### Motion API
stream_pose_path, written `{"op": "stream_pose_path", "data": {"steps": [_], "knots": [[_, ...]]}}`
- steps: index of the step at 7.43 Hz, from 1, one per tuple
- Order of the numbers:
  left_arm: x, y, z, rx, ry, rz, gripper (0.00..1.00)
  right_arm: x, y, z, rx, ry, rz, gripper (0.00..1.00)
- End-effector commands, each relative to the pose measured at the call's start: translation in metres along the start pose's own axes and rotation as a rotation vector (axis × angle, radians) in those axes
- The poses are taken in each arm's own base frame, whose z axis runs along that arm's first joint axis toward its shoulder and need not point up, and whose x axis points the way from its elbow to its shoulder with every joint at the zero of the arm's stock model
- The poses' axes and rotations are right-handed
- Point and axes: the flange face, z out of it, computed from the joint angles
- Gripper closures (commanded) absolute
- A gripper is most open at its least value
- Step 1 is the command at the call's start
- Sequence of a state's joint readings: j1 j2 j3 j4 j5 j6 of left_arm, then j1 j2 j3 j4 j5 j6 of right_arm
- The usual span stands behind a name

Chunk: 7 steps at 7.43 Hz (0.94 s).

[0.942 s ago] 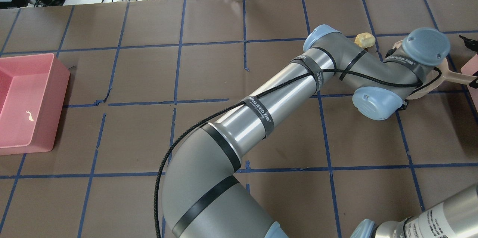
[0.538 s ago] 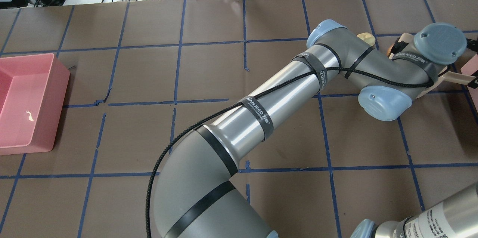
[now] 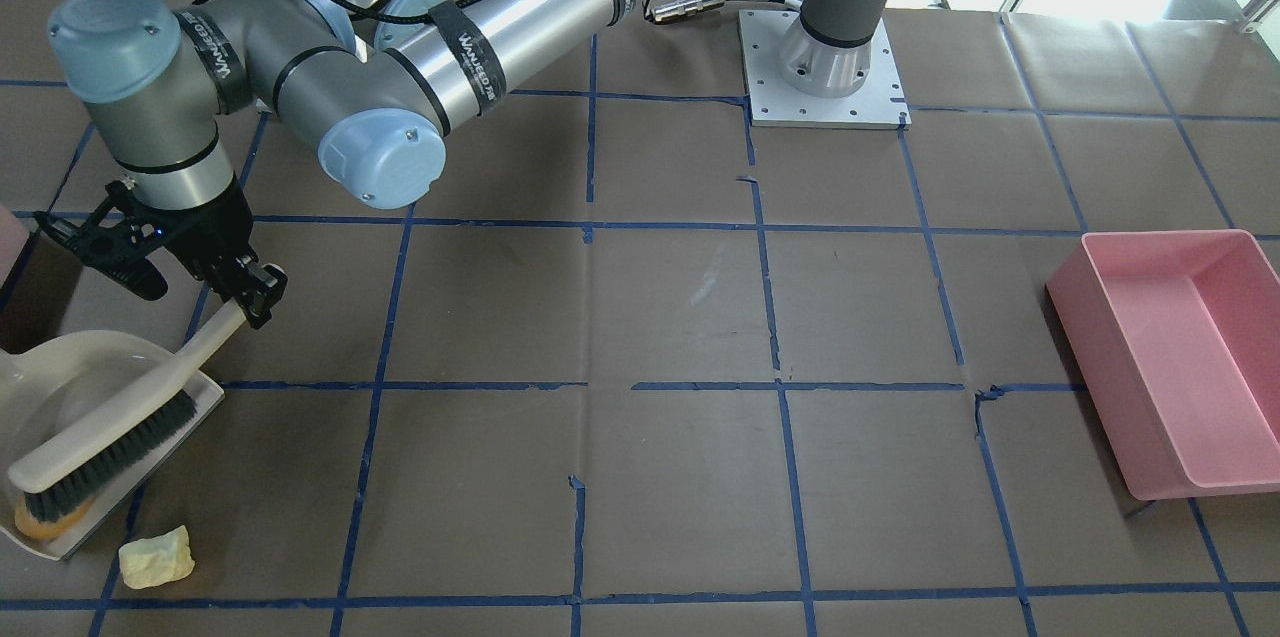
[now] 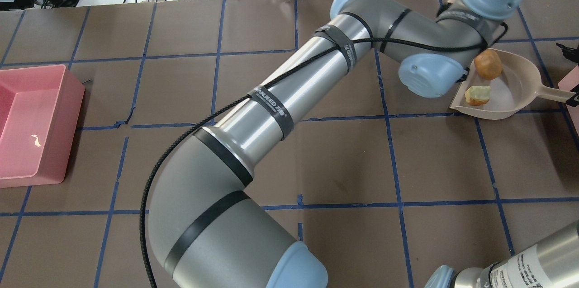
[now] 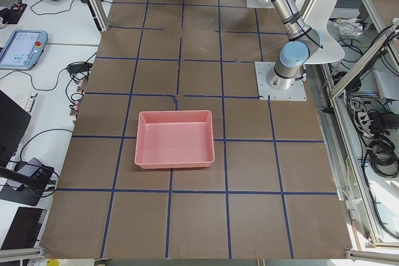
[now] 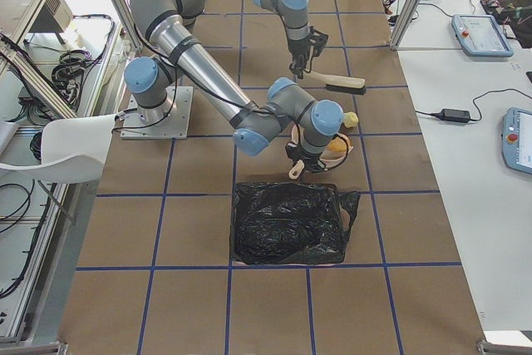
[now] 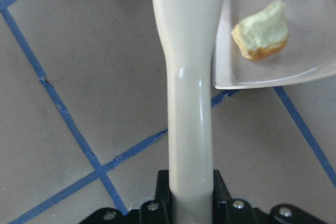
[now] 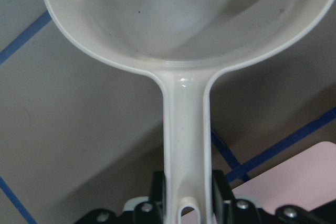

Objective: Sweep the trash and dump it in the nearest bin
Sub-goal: 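Sweep the tan lump with the brush into the dustpan held by the right gripper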

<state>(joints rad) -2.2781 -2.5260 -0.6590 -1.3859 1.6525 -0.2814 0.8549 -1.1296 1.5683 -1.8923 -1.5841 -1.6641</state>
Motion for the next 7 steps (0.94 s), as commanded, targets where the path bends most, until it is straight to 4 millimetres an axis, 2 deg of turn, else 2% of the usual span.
{"op": "stream_pose_path", "data": {"steps": [1,2,3,5,7], "knots": [[-0.057,-0.017,0.055,-0.107,-0.101,-0.048,0.98,0.000,-0.006,0.000,0.004,0.001,-0.003,0.84],[-0.056,-0.019,0.080,-0.133,-0.107,0.017,0.98,0.000,-0.006,0.000,0.003,0.002,-0.001,0.84],[-0.052,-0.025,0.094,-0.132,-0.094,0.094,0.98,0.000,-0.013,-0.004,0.002,0.013,-0.012,0.84],[-0.044,-0.029,0.091,-0.131,-0.011,0.181,0.97,-0.001,-0.023,-0.005,0.002,0.017,-0.025,0.84],[-0.037,-0.026,0.100,-0.147,0.044,0.239,0.96,-0.002,-0.028,-0.005,0.003,0.020,-0.012,0.84]]}}
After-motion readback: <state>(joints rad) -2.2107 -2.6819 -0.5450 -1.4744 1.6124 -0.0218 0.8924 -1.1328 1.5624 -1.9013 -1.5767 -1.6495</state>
